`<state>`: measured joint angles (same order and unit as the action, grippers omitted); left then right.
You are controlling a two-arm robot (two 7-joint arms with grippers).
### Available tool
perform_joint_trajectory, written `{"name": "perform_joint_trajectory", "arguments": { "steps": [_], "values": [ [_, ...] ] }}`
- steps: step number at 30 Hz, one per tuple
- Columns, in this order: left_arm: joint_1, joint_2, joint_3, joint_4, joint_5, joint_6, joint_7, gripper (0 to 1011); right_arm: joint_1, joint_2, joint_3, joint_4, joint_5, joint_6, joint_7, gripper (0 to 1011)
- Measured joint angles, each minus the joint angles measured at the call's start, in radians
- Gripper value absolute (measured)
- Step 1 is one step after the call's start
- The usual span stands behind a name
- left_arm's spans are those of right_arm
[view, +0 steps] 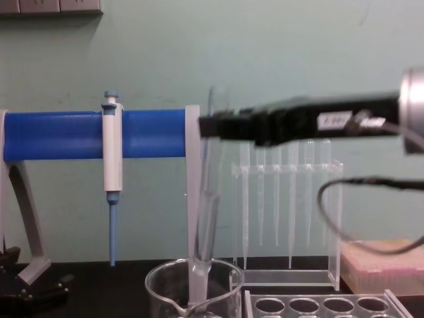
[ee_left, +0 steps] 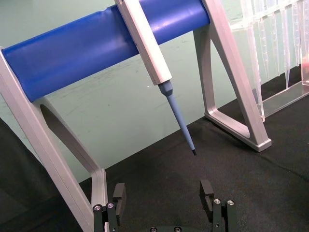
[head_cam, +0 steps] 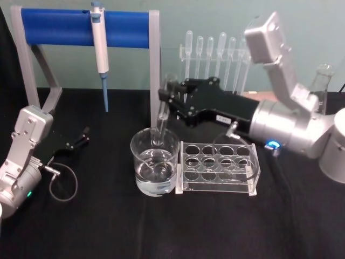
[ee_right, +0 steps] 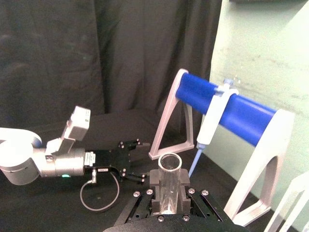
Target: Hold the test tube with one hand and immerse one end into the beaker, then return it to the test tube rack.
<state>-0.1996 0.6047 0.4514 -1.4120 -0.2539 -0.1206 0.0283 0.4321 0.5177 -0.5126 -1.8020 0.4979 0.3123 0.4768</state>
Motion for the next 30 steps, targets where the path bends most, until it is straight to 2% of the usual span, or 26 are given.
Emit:
{"name": "perform_joint_trajectory", "arguments": {
  "steps": [9, 12, 18, 23, 30],
  "values": [
    [0.0, 0.0, 0.0, 0.0, 0.0, 0.0, 0.0, 1000, -0.036, 0.094, 0.063, -0.085, 0.048, 0.006, -0.011, 224],
    [0.0, 0.0, 0.0, 0.0, 0.0, 0.0, 0.0, 1000, -0.082, 0.149, 0.101, -0.112, 0.078, -0.001, -0.014, 224],
    [0.0, 0.0, 0.0, 0.0, 0.0, 0.0, 0.0, 1000, -0.163, 0.222, 0.154, -0.138, 0.111, -0.038, -0.02, 224],
    [0.0, 0.0, 0.0, 0.0, 0.0, 0.0, 0.0, 1000, -0.207, 0.253, 0.172, -0.139, 0.126, -0.057, -0.02, 224],
    [0.0, 0.0, 0.0, 0.0, 0.0, 0.0, 0.0, 1000, -0.238, 0.261, 0.167, -0.117, 0.132, -0.071, -0.02, 224]
  ]
}}
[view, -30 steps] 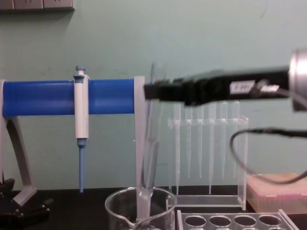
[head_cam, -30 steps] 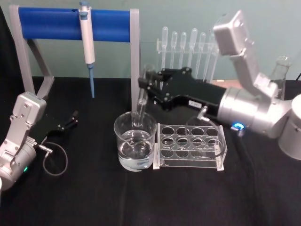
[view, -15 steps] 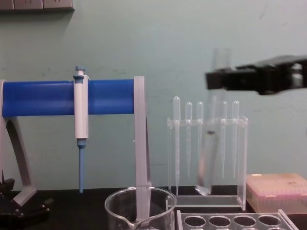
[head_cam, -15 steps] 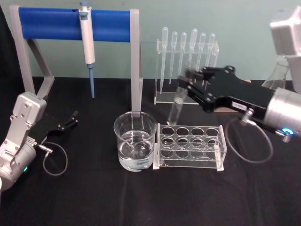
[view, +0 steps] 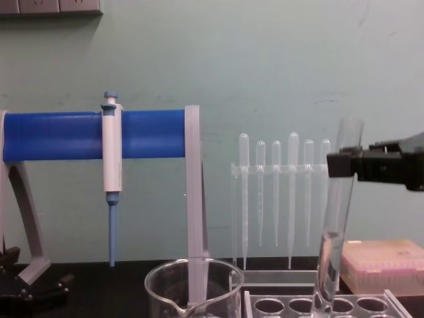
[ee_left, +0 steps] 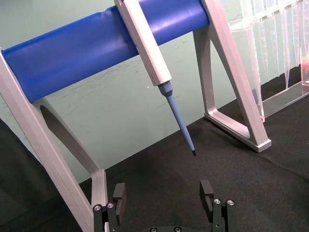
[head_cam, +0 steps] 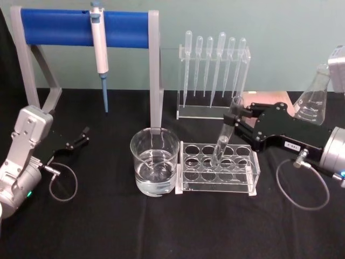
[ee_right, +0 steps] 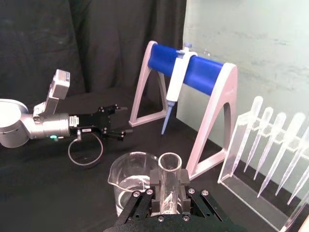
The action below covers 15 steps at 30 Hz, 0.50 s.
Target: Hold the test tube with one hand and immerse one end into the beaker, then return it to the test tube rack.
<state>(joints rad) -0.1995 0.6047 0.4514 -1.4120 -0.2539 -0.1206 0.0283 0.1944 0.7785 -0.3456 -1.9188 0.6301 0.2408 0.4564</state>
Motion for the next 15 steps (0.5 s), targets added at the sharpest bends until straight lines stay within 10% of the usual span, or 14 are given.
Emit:
{"name": "perform_joint_trajectory", "arguments": {
  "steps": [15],
  "values": [
    [0.0, 0.0, 0.0, 0.0, 0.0, 0.0, 0.0, 1000, 0.003, -0.029, -0.025, 0.036, -0.029, -0.022, -0.013, 224]
  ]
}}
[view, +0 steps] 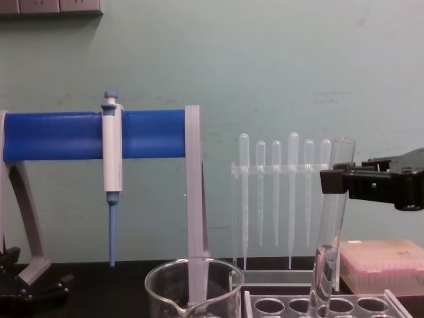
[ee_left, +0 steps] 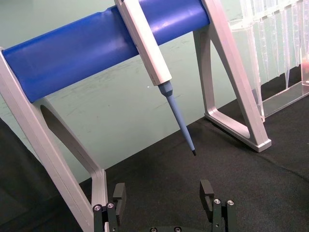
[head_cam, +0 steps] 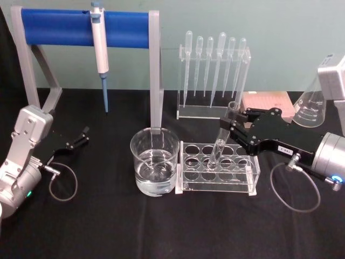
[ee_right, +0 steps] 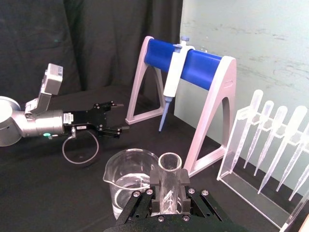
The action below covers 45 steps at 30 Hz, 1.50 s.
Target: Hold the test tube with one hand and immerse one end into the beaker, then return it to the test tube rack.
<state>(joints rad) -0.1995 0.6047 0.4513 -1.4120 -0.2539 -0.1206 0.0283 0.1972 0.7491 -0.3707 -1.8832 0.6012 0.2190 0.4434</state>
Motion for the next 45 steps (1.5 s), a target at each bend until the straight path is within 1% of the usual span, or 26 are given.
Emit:
{"name": "perform_joint_trajectory", "arguments": {
  "steps": [16, 23, 39, 45],
  "values": [
    [0.0, 0.0, 0.0, 0.0, 0.0, 0.0, 0.0, 1000, -0.006, -0.029, -0.01, 0.038, -0.036, -0.017, 0.0, 224],
    [0.0, 0.0, 0.0, 0.0, 0.0, 0.0, 0.0, 1000, 0.0, -0.049, -0.026, 0.067, -0.064, -0.029, 0.008, 224],
    [0.0, 0.0, 0.0, 0.0, 0.0, 0.0, 0.0, 1000, 0.01, -0.09, -0.052, 0.128, -0.125, -0.036, 0.017, 223],
    [0.0, 0.0, 0.0, 0.0, 0.0, 0.0, 0.0, 1000, 0.006, -0.103, -0.05, 0.138, -0.129, -0.039, 0.016, 223]
  ]
}}
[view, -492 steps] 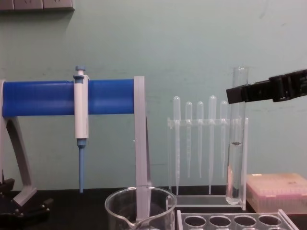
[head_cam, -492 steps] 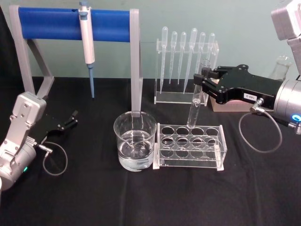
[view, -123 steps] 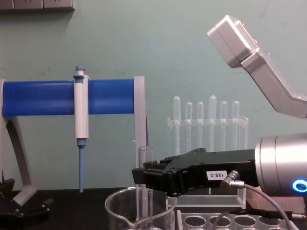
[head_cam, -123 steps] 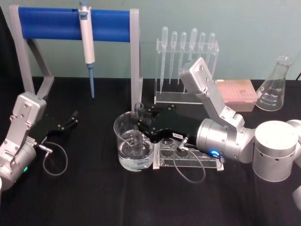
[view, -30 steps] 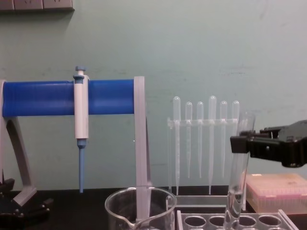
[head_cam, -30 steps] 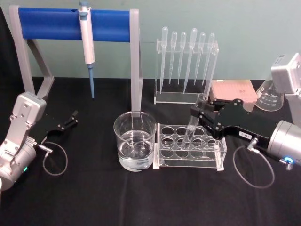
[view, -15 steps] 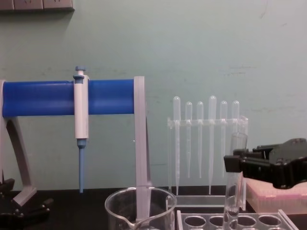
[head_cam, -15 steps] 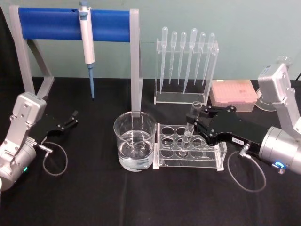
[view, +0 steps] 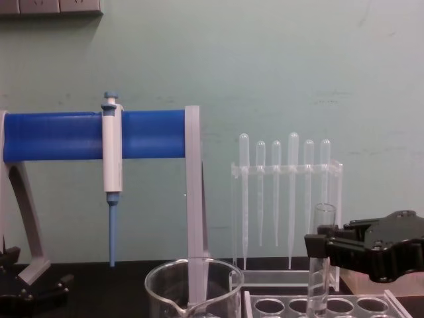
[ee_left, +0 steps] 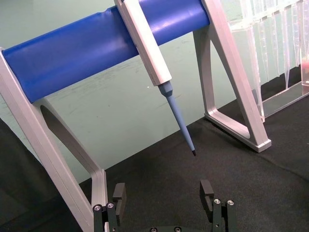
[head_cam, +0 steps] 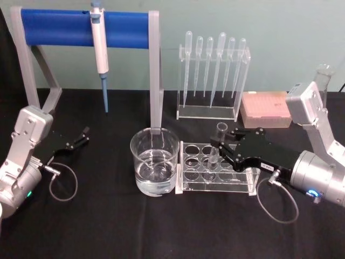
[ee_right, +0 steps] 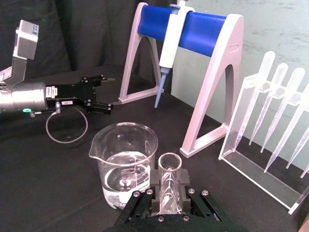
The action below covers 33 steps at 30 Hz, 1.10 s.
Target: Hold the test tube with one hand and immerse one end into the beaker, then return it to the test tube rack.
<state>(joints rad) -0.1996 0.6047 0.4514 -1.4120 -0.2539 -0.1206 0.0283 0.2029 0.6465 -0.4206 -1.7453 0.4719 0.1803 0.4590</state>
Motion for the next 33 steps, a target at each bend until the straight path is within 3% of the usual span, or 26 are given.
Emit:
{"name": "perform_joint_trajectory", "arguments": {
  "steps": [8, 21, 25, 28, 33],
  "values": [
    [0.0, 0.0, 0.0, 0.0, 0.0, 0.0, 0.0, 1000, 0.0, 0.002, 0.0, -0.001, 0.0, 0.0, 0.0, 256],
    [0.0, 0.0, 0.0, 0.0, 0.0, 0.0, 0.0, 1000, -0.003, 0.004, 0.004, -0.01, 0.001, 0.0, 0.0, 684],
    [0.0, 0.0, 0.0, 0.0, 0.0, 0.0, 0.0, 1000, -0.019, 0.0, 0.028, -0.031, 0.02, -0.008, -0.003, 796],
    [0.0, 0.0, 0.0, 0.0, 0.0, 0.0, 0.0, 1000, -0.051, -0.022, 0.081, -0.057, 0.075, -0.021, -0.033, 908],
    [0.0, 0.0, 0.0, 0.0, 0.0, 0.0, 0.0, 1000, -0.086, -0.057, 0.135, -0.071, 0.12, -0.044, -0.091, 1003]
  ]
}}
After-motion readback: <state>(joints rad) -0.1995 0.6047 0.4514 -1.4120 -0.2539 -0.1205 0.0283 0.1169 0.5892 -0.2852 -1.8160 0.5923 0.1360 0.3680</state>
